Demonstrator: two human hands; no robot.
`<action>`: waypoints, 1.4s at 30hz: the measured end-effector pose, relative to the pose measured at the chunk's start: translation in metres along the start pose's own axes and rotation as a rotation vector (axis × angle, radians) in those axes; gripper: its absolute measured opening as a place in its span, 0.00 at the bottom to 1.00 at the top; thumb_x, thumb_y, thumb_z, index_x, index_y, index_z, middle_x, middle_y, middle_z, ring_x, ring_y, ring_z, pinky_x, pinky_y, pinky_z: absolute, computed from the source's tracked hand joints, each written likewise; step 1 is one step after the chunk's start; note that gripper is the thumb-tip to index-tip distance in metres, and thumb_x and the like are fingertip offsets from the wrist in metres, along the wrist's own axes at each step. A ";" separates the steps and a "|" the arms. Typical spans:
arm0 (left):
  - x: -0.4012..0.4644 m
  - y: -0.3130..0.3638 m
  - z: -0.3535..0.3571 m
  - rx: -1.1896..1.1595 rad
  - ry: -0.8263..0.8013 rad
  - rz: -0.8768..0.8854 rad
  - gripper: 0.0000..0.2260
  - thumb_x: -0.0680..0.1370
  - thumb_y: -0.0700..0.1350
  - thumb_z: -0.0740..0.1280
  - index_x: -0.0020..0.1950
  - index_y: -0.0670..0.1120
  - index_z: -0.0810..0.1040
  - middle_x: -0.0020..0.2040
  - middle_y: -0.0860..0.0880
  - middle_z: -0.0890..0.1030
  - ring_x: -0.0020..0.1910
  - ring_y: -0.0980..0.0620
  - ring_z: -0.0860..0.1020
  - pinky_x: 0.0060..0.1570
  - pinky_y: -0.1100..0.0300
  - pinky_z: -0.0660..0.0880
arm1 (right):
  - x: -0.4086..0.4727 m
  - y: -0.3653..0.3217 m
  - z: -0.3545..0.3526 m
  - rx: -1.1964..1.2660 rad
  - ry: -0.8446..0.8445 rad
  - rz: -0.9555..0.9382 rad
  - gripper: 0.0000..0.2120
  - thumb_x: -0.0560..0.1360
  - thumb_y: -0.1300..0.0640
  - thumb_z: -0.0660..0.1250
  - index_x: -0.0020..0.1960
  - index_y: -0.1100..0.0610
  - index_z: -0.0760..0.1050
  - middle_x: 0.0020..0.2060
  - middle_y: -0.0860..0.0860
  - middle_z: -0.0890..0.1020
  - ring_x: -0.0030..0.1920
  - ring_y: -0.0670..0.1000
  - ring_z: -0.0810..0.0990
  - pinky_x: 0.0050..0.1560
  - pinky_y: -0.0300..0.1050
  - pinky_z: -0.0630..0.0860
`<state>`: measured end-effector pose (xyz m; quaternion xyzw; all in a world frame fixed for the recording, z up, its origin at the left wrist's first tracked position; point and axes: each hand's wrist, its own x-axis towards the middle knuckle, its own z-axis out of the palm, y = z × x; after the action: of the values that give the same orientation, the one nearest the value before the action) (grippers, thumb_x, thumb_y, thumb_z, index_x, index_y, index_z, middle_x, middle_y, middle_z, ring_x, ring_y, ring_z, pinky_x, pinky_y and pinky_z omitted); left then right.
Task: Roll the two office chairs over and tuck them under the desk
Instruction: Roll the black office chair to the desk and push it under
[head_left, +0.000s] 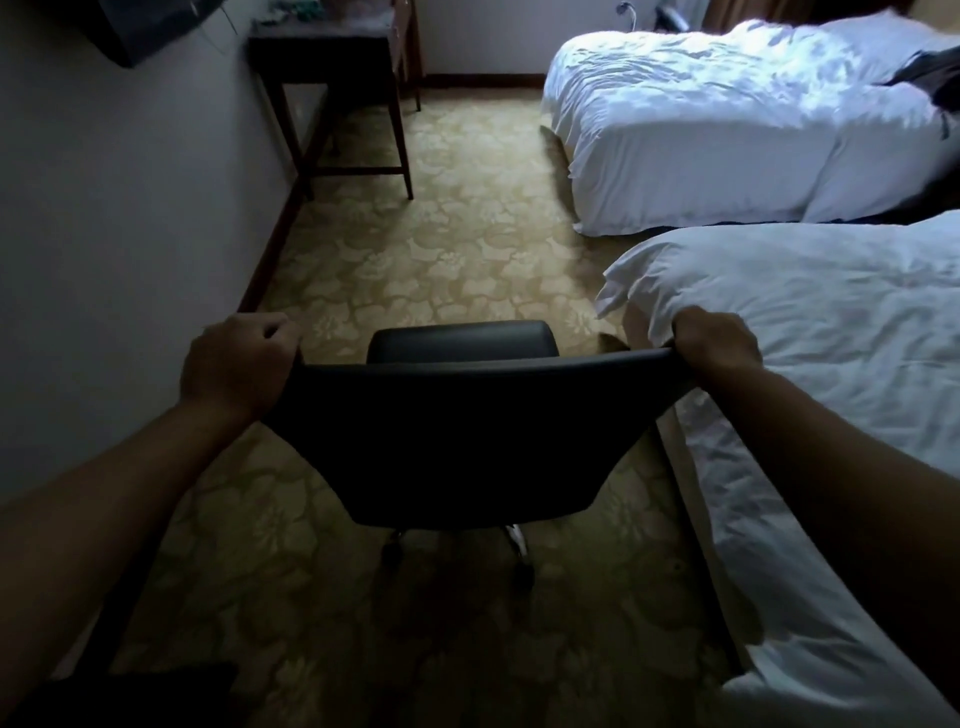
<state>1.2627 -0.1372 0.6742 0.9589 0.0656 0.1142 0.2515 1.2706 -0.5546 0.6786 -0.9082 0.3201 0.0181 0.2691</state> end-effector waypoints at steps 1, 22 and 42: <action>0.013 0.002 0.004 0.006 -0.006 0.027 0.16 0.70 0.53 0.53 0.30 0.49 0.75 0.36 0.44 0.80 0.37 0.40 0.76 0.38 0.52 0.70 | 0.004 -0.008 0.001 -0.023 0.045 -0.041 0.24 0.76 0.50 0.54 0.62 0.66 0.74 0.63 0.67 0.75 0.61 0.65 0.74 0.56 0.52 0.69; 0.316 0.059 0.095 0.020 -0.036 -0.127 0.14 0.70 0.51 0.63 0.36 0.43 0.81 0.34 0.45 0.80 0.35 0.42 0.77 0.40 0.53 0.74 | 0.227 -0.188 0.043 -0.174 0.132 -0.272 0.21 0.69 0.45 0.57 0.48 0.58 0.80 0.49 0.63 0.82 0.46 0.63 0.78 0.45 0.51 0.68; 0.628 0.103 0.196 0.033 -0.141 -0.309 0.13 0.76 0.49 0.64 0.41 0.41 0.82 0.48 0.36 0.82 0.49 0.36 0.80 0.43 0.55 0.70 | 0.496 -0.345 0.073 -0.093 0.183 -0.344 0.23 0.73 0.42 0.56 0.44 0.58 0.81 0.44 0.61 0.82 0.37 0.59 0.71 0.40 0.49 0.64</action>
<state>1.9256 -0.2029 0.6758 0.9470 0.1962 0.0055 0.2542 1.8792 -0.5773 0.6793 -0.9588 0.1821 -0.0959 0.1960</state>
